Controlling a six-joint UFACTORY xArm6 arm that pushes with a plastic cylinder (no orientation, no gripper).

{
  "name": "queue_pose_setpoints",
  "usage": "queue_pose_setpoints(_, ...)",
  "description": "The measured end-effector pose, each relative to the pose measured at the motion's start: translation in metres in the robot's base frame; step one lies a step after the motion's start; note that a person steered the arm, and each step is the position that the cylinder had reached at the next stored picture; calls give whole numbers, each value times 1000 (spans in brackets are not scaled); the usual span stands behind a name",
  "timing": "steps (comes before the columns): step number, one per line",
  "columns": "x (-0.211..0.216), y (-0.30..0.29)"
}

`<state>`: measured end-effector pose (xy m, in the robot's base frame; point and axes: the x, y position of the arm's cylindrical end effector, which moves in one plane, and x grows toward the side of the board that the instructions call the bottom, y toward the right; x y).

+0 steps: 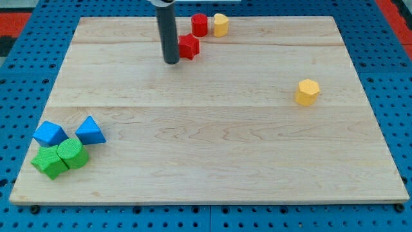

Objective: Push the yellow heart into the yellow hexagon

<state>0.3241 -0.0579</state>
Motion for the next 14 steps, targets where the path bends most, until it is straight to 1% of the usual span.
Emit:
queue_pose_setpoints(1, -12, 22)
queue_pose_setpoints(2, -34, 22)
queue_pose_setpoints(3, -21, 29)
queue_pose_setpoints(4, 64, 64)
queue_pose_setpoints(5, 57, 142)
queue_pose_setpoints(6, -6, 212)
queue_pose_setpoints(7, 4, 251)
queue_pose_setpoints(8, 103, 296)
queue_pose_setpoints(9, 156, 294)
queue_pose_setpoints(11, 66, 267)
queue_pose_setpoints(12, 86, 251)
queue_pose_setpoints(14, 123, 254)
